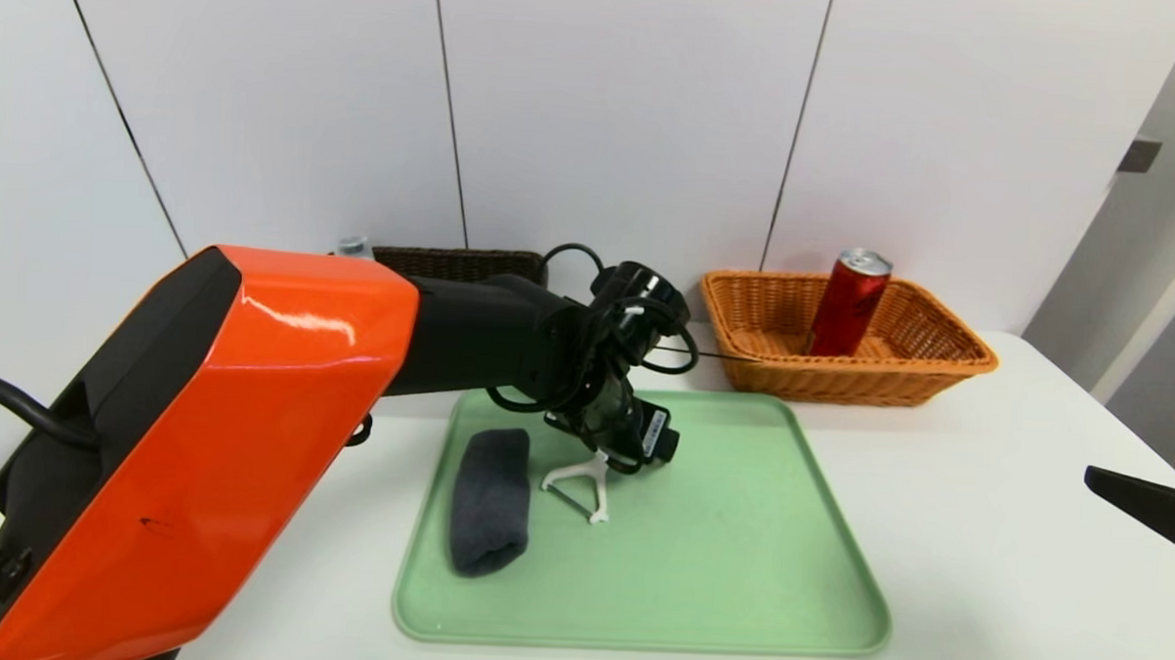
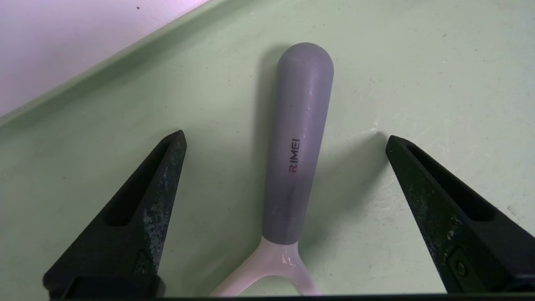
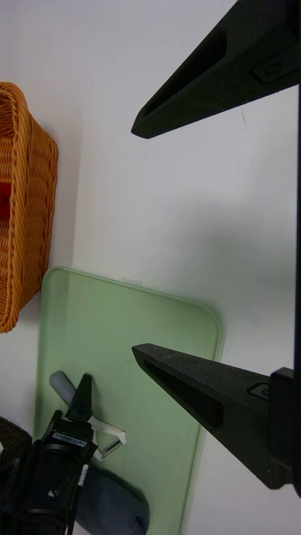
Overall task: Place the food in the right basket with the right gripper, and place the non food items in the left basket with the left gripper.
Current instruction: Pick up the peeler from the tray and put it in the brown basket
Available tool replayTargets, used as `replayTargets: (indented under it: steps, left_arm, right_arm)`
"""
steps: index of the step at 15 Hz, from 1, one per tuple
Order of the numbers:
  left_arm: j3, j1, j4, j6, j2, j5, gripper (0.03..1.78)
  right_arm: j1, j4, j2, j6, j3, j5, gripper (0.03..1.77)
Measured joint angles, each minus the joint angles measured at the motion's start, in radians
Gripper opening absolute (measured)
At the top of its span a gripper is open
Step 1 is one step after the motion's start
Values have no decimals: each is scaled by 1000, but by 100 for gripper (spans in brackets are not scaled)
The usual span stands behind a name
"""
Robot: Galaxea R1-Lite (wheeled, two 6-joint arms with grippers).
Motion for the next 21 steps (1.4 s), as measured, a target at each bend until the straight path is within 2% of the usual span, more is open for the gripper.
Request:
replayTargets:
  steps: [4,8,11,12,13,21]
  left_arm:
    - [7,0,0,0,0,0,169]
    - [9,0,1,0,0,1,110]
    - [13,0,1,-1,-1,0,80]
    - [14,0,1,0,-1,0,58]
    - [14,-1,1,0,-2,-1,29]
    - [19,-14,0,8,-87,4,29]
  right_arm:
    - [0,0,0,0,-1,0,169]
    - [0,-1,-1,0,-3,1,169]
    - [0,-2,-1,-1,-3,0,169]
    - [0,-1,-1,0,-4,0,169]
    - [0,-1,-1,0,-5,0,169]
    - [0,0,-1,-2,-8,0,169]
